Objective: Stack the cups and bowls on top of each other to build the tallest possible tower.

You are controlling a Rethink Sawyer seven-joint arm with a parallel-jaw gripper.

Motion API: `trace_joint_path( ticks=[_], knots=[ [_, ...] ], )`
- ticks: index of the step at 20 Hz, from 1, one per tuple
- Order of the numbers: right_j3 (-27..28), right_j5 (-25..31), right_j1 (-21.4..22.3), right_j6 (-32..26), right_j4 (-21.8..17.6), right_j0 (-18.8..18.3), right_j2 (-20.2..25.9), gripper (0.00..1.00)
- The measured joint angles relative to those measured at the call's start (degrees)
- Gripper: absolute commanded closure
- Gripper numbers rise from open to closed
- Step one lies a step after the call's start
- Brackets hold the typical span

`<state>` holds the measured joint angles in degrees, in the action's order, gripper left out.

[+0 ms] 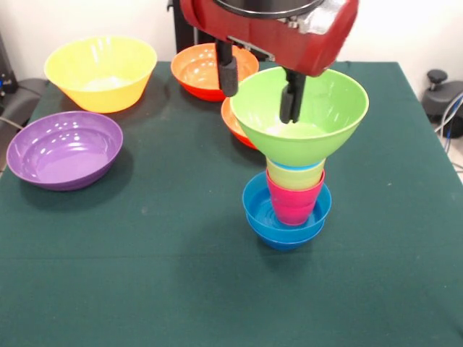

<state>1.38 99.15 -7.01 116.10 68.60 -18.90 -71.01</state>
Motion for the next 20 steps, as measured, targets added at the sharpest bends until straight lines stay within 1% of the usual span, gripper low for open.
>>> trace_joint_path(
  ticks=[12,17,20],
  knots=[
    [0.0,0.0,0.7,-0.1,0.8,-0.7,-0.8,0.00],
    [0.0,0.0,1.0,-1.1,0.9,-1.5,-1.3,0.00],
    [0.0,0.0,1.0,-2.7,1.4,-2.7,-2.1,0.00]
  ],
)
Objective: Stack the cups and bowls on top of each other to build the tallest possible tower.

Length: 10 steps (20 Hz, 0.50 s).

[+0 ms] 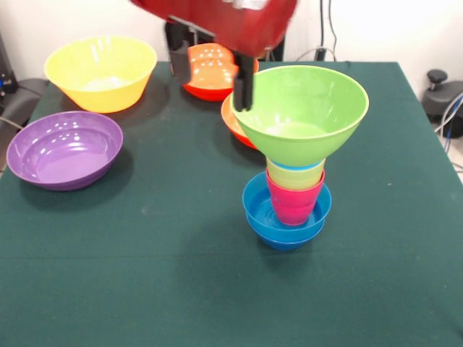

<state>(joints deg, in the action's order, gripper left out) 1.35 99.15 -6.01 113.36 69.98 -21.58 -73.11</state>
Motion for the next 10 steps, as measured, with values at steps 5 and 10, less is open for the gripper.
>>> trace_joint_path(
  ticks=[5,10],
  knots=[
    [0.0,-0.3,0.0,-2.7,0.8,-1.5,-1.3,0.00],
    [0.0,-3.0,-0.2,-6.3,2.5,-3.3,-2.1,0.00]
  ],
)
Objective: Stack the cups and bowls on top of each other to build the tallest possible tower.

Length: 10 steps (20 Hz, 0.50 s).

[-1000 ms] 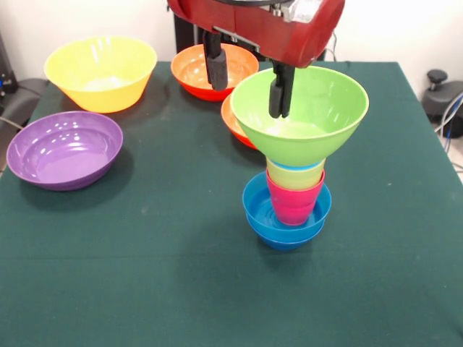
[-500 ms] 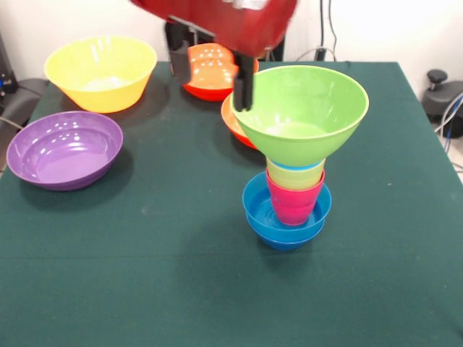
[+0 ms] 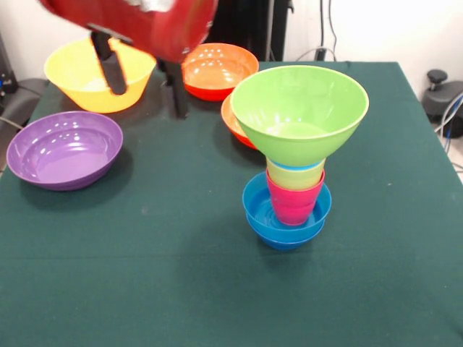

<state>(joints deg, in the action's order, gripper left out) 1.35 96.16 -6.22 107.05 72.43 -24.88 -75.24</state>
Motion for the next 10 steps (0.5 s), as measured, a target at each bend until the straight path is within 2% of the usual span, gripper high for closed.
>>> trace_joint_path(
  ticks=[10],
  knots=[
    [0.0,-6.2,-1.9,-1.9,-0.1,-0.8,0.0,0.00]
  ],
)
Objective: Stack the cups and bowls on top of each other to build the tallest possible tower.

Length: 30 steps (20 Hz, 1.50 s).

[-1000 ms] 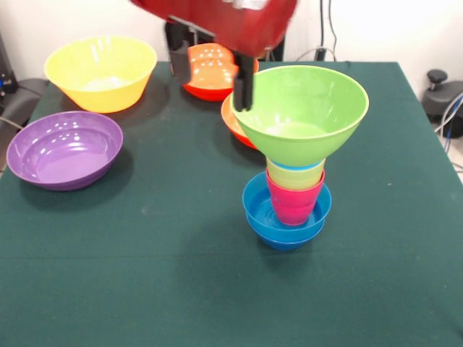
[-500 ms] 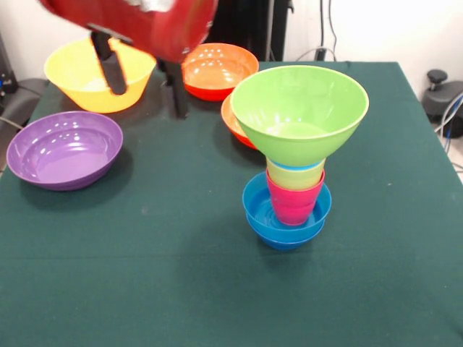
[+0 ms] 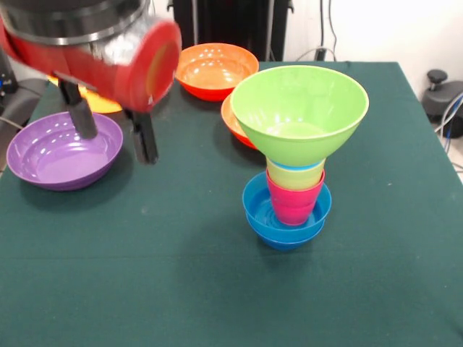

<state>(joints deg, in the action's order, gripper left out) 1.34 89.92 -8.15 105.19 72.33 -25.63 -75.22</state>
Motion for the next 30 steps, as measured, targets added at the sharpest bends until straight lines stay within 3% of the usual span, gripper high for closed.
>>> trace_joint_path(
  ticks=[6,13,14,17,19,23,26,30],
  knots=[
    [0.0,-2.9,-2.2,0.0,-2.5,0.2,1.2,0.00],
    [-0.4,-6.0,-4.3,0.0,-10.6,1.3,5.5,0.00],
    [-0.8,-6.7,-4.6,0.0,-13.5,1.8,7.4,0.00],
    [-1.6,-7.8,-4.8,0.0,-17.4,2.7,10.3,0.00],
    [-3.5,-9.2,-4.4,0.0,-22.5,4.1,14.4,0.00],
    [-7.4,-10.9,-3.2,0.0,-27.8,6.3,19.3,0.00],
    [-14.0,-13.3,-0.3,-0.2,-33.0,9.1,24.2,0.00],
    [-20.9,-15.9,3.1,-0.4,-37.0,11.5,27.8,0.00]
  ],
)
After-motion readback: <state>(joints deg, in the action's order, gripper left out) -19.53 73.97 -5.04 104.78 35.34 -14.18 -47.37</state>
